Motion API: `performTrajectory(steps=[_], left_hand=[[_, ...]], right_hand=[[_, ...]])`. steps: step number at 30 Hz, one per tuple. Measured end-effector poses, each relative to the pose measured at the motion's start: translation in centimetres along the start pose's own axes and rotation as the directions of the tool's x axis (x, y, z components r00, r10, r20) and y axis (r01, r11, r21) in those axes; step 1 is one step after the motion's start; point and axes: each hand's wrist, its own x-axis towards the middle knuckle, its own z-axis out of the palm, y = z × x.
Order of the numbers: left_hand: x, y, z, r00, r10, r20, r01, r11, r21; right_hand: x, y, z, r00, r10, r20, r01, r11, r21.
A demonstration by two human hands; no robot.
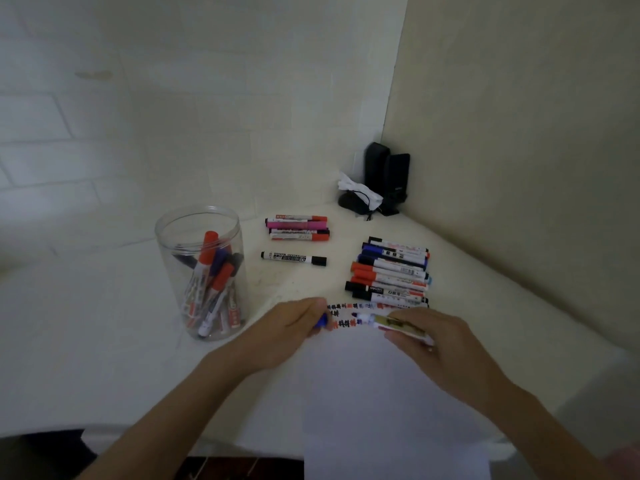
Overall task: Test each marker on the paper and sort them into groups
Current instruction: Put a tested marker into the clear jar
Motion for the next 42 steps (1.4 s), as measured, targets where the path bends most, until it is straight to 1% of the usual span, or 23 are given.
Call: performTrajectory(steps=[1,4,7,8,9,10,11,12,14,15,16,17,18,19,23,26,28,32,34,36,42], left_hand=[[0.3,0.6,0.8,1.0,0.021,-0.022,-0.02,0.999,0.03],[1.1,0.2,2.4,0.999,0.025,-0.042,-0.022,0.997,0.076],[1.7,-0.9,3.3,0.996,-0.001,-0.094,0.014,0.991,0.133],[1.9,-1.0,3.7,0.993,0.011,-0.122,0.007,0.989,0.146],[2.1,-1.1,4.1,0.987,0.015,-0.157,0.007,0.99,0.14],[2.5,-1.3,4.4,0.979,0.009,-0.203,0.017,0.992,0.124],[2.8,-1.4,4.7,0.967,-0.004,-0.254,0.031,0.994,0.1],[3.2,-1.6,5.0,0.954,-0.02,-0.299,0.045,0.996,0.076],[4.0,-1.7,5.3,0.94,-0.031,-0.34,0.05,0.998,0.047],[4.4,-1.8,5.4,0.938,-0.027,-0.345,0.046,0.998,0.046],[4.8,-1.8,5.5,0.938,-0.024,-0.346,0.045,0.998,0.052],[5.1,-2.0,5.5,0.937,-0.027,-0.348,0.051,0.997,0.062],[5.3,-2.2,5.6,0.935,-0.033,-0.353,0.062,0.996,0.071],[5.3,-2.4,5.6,0.932,-0.035,-0.36,0.069,0.994,0.081],[5.3,-3.5,6.0,0.919,0.002,-0.395,0.048,0.992,0.117],[5.4,-3.8,6.0,0.915,-0.005,-0.404,0.048,0.994,0.095],[5.4,-3.9,6.0,0.911,-0.021,-0.412,0.054,0.996,0.07],[5.4,-4.0,5.9,0.912,-0.042,-0.409,0.07,0.996,0.053],[5.5,-4.0,5.9,0.913,-0.043,-0.406,0.072,0.996,0.057],[5.5,-4.0,5.9,0.913,-0.044,-0.405,0.072,0.996,0.054],[5.4,-3.8,5.9,0.913,-0.042,-0.407,0.075,0.995,0.066]], right_hand=[[0.2,-0.5,0.7,0.998,0.063,0.003,-0.063,0.995,0.077],[0.4,-0.9,1.7,0.975,0.22,0.031,-0.222,0.954,0.201],[0.1,0.5,2.0,0.933,0.338,0.125,-0.36,0.867,0.345],[0.2,0.7,2.1,0.923,0.364,0.122,-0.382,0.84,0.386],[0.3,0.8,2.1,0.909,0.407,0.091,-0.404,0.802,0.441],[0.6,0.8,2.1,0.886,0.461,0.044,-0.417,0.753,0.509],[0.9,0.9,2.1,0.847,0.532,0.003,-0.431,0.684,0.588],[1.2,1.1,2.1,0.793,0.61,-0.007,-0.446,0.587,0.675],[1.8,1.7,2.2,0.697,0.716,0.043,-0.442,0.381,0.812],[2.1,2.0,2.3,0.681,0.729,0.069,-0.409,0.3,0.862],[2.4,2.1,2.4,0.683,0.725,0.083,-0.366,0.241,0.899],[2.8,2.2,2.6,0.688,0.721,0.084,-0.338,0.216,0.916],[3.2,2.3,2.8,0.69,0.72,0.078,-0.335,0.222,0.916],[3.5,2.5,3.1,0.691,0.72,0.069,-0.352,0.251,0.902],[4.0,3.3,4.2,0.713,0.701,0.004,-0.426,0.429,0.797],[3.5,3.8,4.8,0.727,0.684,-0.061,-0.431,0.524,0.735],[3.4,4.0,5.1,0.734,0.676,-0.063,-0.463,0.567,0.681],[3.4,4.4,5.8,0.723,0.688,-0.068,-0.503,0.591,0.631],[3.3,4.5,5.9,0.73,0.677,-0.099,-0.534,0.654,0.536],[3.2,4.5,5.8,0.726,0.677,-0.123,-0.556,0.682,0.475],[3.0,4.6,5.7,0.738,0.664,-0.117,-0.524,0.674,0.52]])
